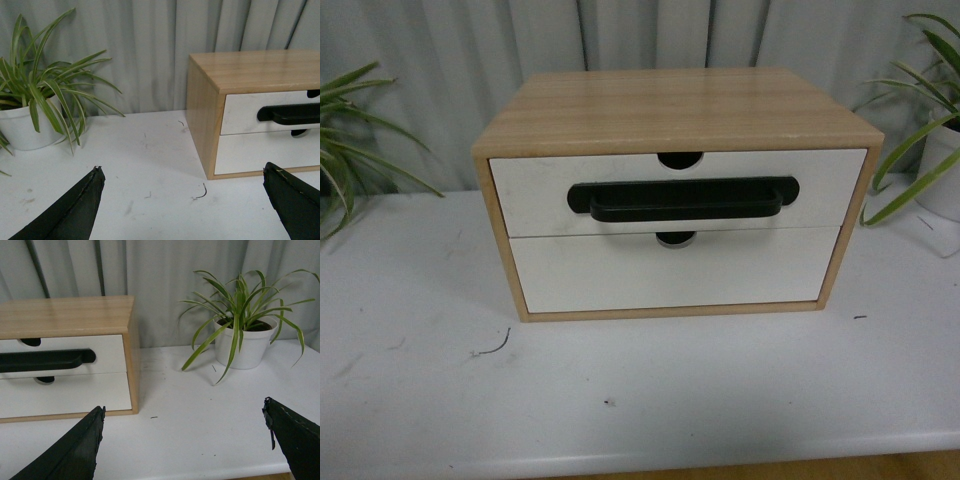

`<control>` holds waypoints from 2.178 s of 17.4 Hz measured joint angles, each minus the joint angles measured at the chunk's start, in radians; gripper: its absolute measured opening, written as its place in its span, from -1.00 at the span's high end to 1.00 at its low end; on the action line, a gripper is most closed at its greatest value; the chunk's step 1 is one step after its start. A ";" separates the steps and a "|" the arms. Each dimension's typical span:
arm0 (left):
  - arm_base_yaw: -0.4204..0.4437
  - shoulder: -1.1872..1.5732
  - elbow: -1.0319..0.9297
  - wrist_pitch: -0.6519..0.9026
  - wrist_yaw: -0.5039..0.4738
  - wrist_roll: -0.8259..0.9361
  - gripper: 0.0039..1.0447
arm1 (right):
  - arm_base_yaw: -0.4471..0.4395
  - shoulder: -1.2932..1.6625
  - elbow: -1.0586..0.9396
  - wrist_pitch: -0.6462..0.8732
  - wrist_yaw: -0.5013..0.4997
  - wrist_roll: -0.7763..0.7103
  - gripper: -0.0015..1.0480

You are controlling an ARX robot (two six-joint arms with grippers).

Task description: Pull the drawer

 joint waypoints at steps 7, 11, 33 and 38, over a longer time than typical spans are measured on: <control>0.000 0.000 0.000 0.000 0.000 0.000 -0.88 | 0.000 0.000 0.000 0.000 0.000 0.000 -0.88; 0.000 0.000 0.000 0.000 0.000 0.000 -0.88 | 0.000 0.000 0.000 0.000 0.000 0.000 -0.88; -0.577 1.257 0.717 -0.109 0.203 0.933 -0.88 | 0.087 1.266 0.805 -0.321 -0.330 -0.608 -0.88; -0.497 1.558 1.006 -0.132 0.174 0.979 -0.88 | 0.108 1.423 0.965 -0.354 -0.336 -0.726 -0.88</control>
